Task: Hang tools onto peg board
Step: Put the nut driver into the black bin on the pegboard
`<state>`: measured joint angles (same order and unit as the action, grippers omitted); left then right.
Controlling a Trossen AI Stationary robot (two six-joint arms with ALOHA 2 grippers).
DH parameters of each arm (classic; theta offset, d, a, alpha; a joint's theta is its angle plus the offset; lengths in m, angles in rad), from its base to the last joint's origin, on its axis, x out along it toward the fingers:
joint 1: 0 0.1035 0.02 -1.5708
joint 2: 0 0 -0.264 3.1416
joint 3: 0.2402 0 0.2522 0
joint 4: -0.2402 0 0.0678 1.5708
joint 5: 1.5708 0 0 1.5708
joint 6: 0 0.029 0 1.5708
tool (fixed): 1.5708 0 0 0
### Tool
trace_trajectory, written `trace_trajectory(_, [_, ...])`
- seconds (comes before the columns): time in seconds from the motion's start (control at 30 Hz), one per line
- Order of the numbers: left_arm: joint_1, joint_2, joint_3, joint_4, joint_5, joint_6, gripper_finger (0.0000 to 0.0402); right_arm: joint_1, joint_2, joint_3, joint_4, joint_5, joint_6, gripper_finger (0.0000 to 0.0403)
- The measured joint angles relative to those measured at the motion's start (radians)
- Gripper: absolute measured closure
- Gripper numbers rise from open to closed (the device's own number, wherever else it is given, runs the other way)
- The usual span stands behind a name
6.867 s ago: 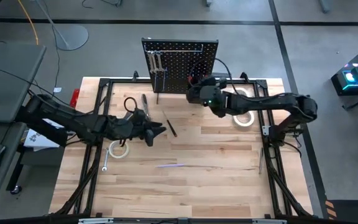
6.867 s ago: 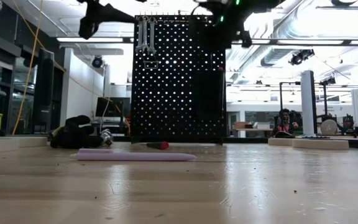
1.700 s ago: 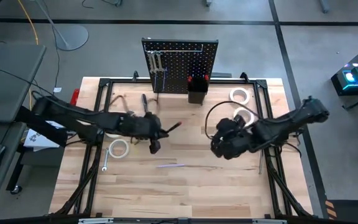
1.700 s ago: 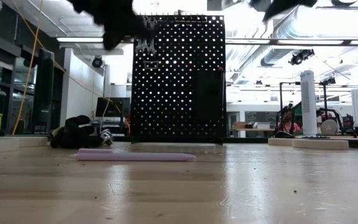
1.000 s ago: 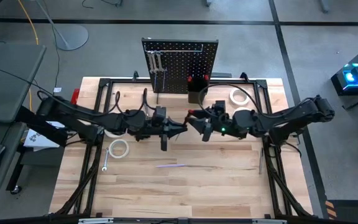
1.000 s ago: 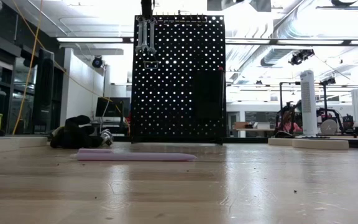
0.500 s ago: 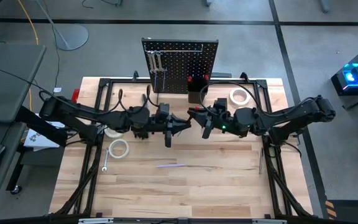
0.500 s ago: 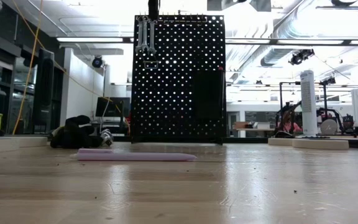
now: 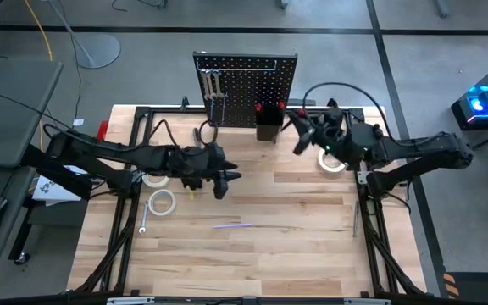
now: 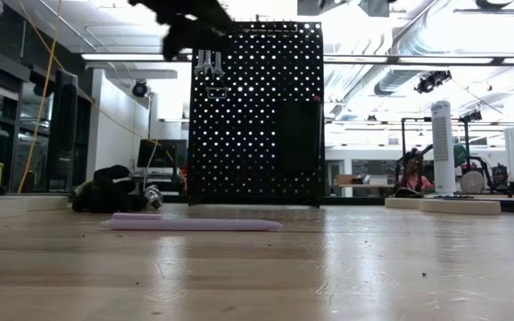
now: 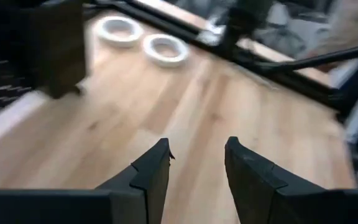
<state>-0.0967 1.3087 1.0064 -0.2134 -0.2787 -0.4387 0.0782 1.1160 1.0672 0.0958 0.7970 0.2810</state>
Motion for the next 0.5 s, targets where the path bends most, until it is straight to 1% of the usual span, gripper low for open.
trace_trajectory(0.07, [-0.017,-0.054,-0.041,-0.003,-0.081,-0.021,0.0262,-0.038,0.026,0.000,-0.006,0.046,-0.031,0.0370])
trace_trajectory(0.13, [-0.032,-0.121,-0.092,0.032,-0.164,-0.056,0.0264,-0.077,0.052,-0.001,0.003,0.093,-0.056,0.0370])
trace_trajectory(0.23, [-0.052,-0.226,-0.172,0.066,-0.253,-0.112,0.0264,-0.145,0.095,-0.001,0.041,0.096,-0.081,0.0370])
trace_trajectory(0.3, [-0.064,-0.291,-0.212,0.064,-0.283,-0.139,0.0264,-0.189,0.131,-0.001,0.060,0.071,-0.084,0.0370])
trace_trajectory(0.37, [-0.071,-0.345,-0.242,0.062,-0.288,-0.154,0.0264,-0.235,0.162,-0.001,0.070,0.032,-0.084,0.0370])
trace_trajectory(0.5, [-0.082,-0.401,-0.246,0.025,-0.301,-0.162,0.0264,-0.302,0.219,-0.001,0.056,-0.023,-0.057,0.0370])
